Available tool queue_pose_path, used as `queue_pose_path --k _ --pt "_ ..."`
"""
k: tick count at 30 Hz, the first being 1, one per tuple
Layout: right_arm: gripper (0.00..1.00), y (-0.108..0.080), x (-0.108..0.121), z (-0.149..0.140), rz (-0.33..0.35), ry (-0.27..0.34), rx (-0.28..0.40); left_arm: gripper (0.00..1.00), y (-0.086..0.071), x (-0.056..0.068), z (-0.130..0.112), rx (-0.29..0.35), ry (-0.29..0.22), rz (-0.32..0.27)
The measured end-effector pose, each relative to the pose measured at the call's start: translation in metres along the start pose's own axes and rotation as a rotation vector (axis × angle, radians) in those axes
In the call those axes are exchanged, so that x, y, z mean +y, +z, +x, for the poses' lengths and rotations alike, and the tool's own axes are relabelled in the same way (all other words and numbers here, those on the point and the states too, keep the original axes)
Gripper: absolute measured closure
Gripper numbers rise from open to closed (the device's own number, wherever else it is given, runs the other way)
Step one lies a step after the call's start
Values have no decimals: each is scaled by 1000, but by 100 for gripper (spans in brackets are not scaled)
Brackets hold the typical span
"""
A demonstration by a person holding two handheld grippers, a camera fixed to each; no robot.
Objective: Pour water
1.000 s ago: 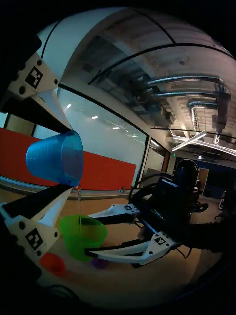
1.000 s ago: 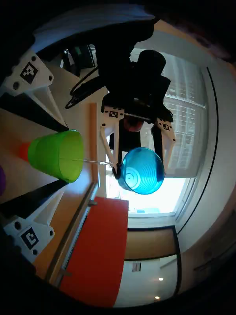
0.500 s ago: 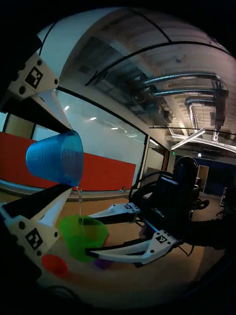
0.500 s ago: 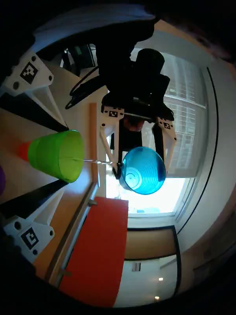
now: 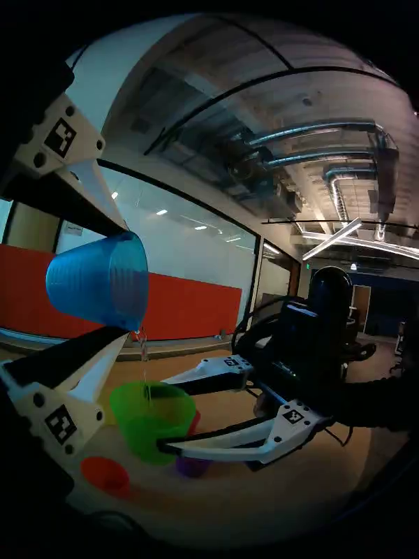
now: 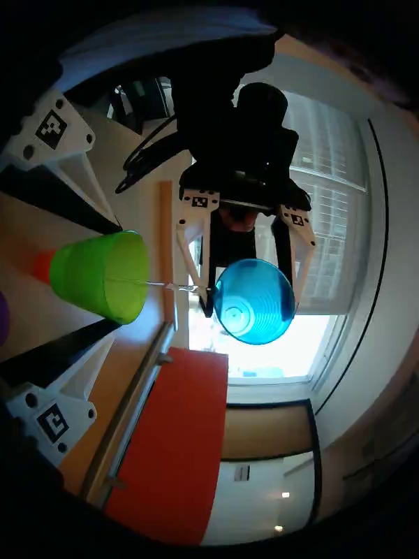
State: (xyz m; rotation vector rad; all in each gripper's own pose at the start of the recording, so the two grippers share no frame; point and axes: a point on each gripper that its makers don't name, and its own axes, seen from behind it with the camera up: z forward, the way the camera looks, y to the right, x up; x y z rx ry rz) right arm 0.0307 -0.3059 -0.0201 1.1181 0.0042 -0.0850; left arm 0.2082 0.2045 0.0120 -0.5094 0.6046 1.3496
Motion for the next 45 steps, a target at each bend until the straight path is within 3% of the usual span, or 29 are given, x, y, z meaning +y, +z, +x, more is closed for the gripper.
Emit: queue_pose_path --k 18,45 --pt "9 1 0 2 -2 -2 -2 13 2 -4 -1 -4 66 1" --pt "9 0 2 0 -7 -3 -2 13 -1 6 2 -7 133 5"
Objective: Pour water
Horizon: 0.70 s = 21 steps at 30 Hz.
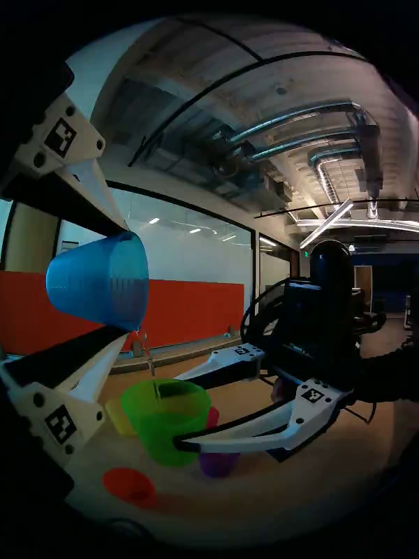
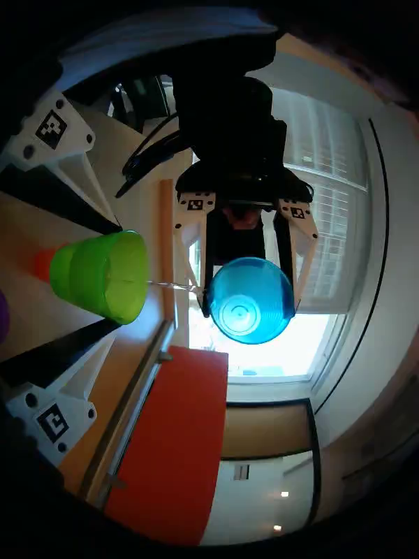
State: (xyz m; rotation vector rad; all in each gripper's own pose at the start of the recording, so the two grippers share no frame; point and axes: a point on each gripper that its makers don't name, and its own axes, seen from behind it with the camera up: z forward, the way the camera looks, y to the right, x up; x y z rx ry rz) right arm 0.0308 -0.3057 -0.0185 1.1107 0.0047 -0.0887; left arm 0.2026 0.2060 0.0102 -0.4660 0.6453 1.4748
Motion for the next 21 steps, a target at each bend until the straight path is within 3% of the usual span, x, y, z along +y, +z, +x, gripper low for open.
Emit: queue_pose_path --k 12,21 --pt "9 1 1 -2 -1 2 0 13 2 5 -1 -2 0 -3" --pt "9 1 0 -1 -2 2 2 13 1 8 -8 -26 -115 -6"
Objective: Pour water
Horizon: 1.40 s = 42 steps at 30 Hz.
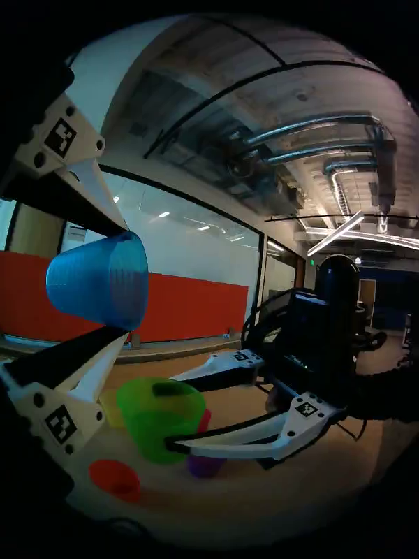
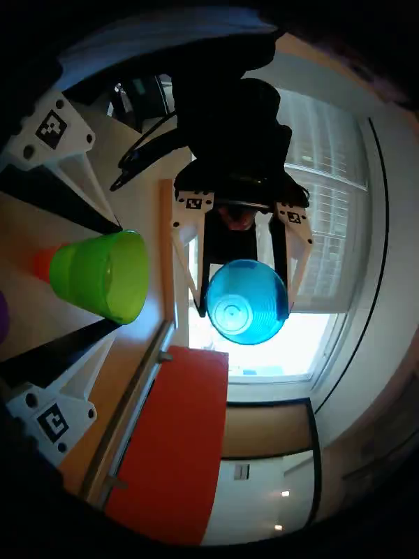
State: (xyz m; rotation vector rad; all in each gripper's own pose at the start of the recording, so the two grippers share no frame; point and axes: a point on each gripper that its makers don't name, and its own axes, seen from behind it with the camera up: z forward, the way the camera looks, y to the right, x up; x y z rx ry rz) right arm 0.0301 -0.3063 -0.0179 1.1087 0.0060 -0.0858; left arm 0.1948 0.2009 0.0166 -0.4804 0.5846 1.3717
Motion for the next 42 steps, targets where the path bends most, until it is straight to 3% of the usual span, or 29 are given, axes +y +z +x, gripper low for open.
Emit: queue_pose_path --k 5,12,24,39,42 --pt "9 -1 1 2 -5 -3 3 13 -1 2 -4 -7 -107 -4" --pt "9 -3 4 4 -15 -2 11 13 -2 -1 -13 -21 -305 7" --pt "9 -9 3 9 -21 -8 20 13 -4 3 -24 -44 -595 18" --pt "9 -16 5 19 -46 -14 33 13 -11 -12 -36 -24 -1024 67" --pt "9 -17 5 21 -50 -14 35 13 -12 -13 -40 -37 -1087 72"
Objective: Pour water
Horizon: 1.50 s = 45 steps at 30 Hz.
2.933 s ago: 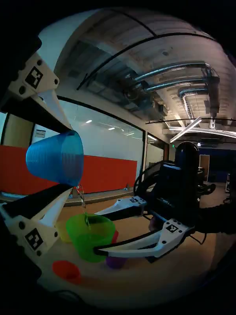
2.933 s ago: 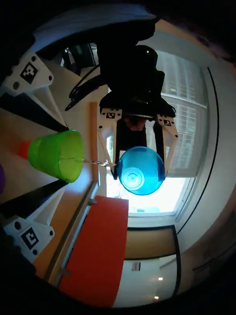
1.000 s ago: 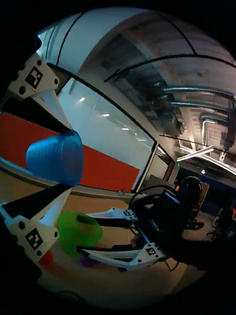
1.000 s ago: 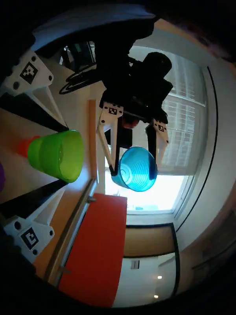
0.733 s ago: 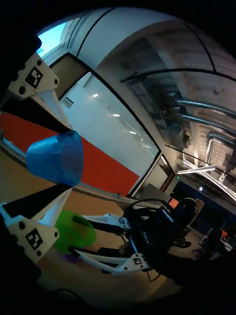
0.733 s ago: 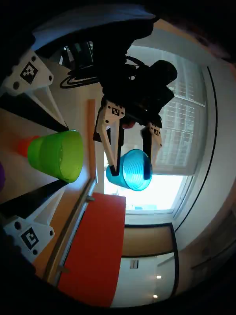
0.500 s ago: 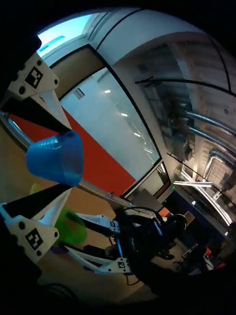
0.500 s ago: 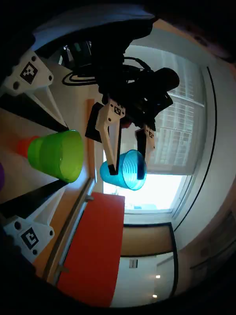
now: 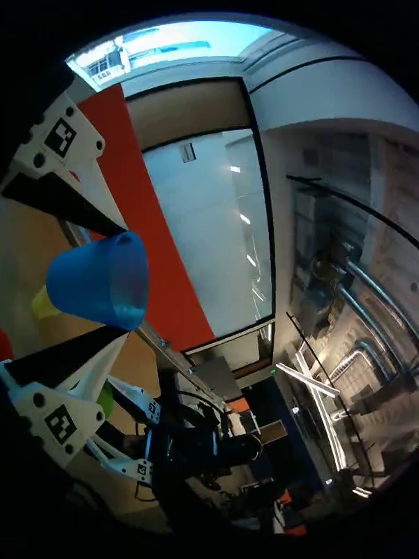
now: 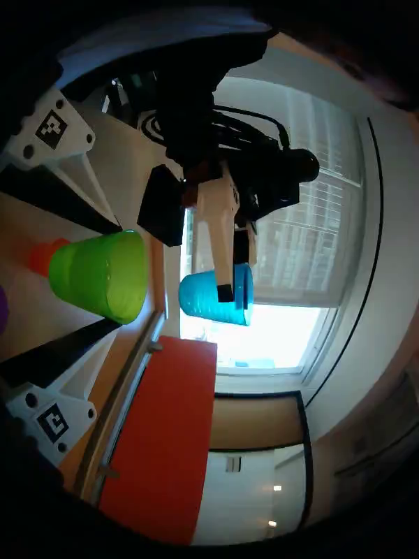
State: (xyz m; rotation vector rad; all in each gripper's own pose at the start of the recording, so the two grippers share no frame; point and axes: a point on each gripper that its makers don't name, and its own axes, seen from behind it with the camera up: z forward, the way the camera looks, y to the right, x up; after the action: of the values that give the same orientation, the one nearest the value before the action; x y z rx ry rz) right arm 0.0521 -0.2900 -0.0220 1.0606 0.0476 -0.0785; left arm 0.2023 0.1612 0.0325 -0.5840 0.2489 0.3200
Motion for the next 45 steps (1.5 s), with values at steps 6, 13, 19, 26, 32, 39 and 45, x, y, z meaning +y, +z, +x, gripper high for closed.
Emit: queue_pose_path --k 6,13,19,26,32,39,45 --pt "9 -2 2 2 -8 -2 3 13 -1 3 -2 -15 -95 0" --pt "9 -3 5 5 -20 6 10 13 2 1 0 -7 -251 2" --pt "9 -5 7 8 -23 13 11 13 -1 0 -1 -19 -292 -2" --pt "9 -7 8 11 -19 18 0 13 -6 13 -5 -40 -333 -51" --pt "9 -9 5 10 -7 20 -24 13 -14 18 -14 -65 -348 -79" --pt "9 -15 0 1 13 19 -70 13 -25 29 -38 -126 -315 -111" --pt "9 -22 -4 -11 30 26 -116 13 -31 42 -58 -171 -323 -145"
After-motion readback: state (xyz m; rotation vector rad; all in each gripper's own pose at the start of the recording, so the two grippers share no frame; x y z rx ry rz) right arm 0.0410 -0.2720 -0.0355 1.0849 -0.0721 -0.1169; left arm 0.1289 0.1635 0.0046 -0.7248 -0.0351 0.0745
